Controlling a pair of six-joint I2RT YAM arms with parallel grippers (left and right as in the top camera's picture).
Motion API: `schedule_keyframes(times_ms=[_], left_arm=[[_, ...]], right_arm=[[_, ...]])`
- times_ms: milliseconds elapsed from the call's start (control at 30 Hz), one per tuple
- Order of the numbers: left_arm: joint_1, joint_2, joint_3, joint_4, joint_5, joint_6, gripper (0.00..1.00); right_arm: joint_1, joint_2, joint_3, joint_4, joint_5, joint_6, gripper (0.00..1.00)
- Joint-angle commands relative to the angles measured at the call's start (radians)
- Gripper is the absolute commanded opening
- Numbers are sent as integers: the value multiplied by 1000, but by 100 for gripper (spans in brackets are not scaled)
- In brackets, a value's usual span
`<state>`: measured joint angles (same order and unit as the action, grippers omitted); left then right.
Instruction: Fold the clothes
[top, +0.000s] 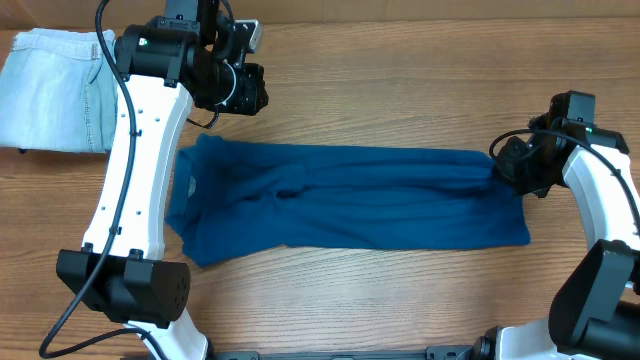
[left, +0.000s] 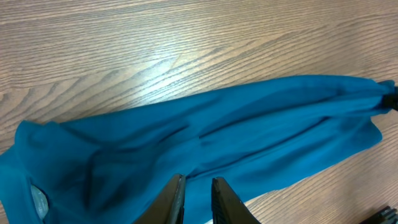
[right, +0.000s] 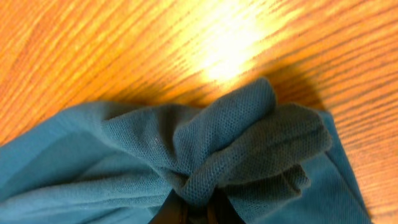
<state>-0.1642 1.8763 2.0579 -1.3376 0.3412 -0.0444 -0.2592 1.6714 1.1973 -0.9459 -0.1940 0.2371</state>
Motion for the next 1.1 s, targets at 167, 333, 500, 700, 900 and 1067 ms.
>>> schedule_keyframes(times_ms=[167, 333, 500, 700, 900, 1067], left_arm=[[-3, -2, 15, 16, 14, 23, 20], [-3, -2, 15, 13, 14, 23, 20], [-3, -2, 15, 11, 14, 23, 20], [-3, -2, 15, 11, 14, 23, 20], [-3, -2, 15, 11, 14, 23, 19], [-3, -2, 15, 10, 14, 23, 20]], right_arm=[[8, -21, 23, -57, -9, -8, 24], [8, -21, 23, -40, -9, -4, 7], [8, -21, 23, -42, -9, -1, 4], [8, -21, 20, -72, -9, -1, 50], [6, 9, -18, 11, -40, -1, 73], [10, 50, -18, 51, -69, 23, 66]])
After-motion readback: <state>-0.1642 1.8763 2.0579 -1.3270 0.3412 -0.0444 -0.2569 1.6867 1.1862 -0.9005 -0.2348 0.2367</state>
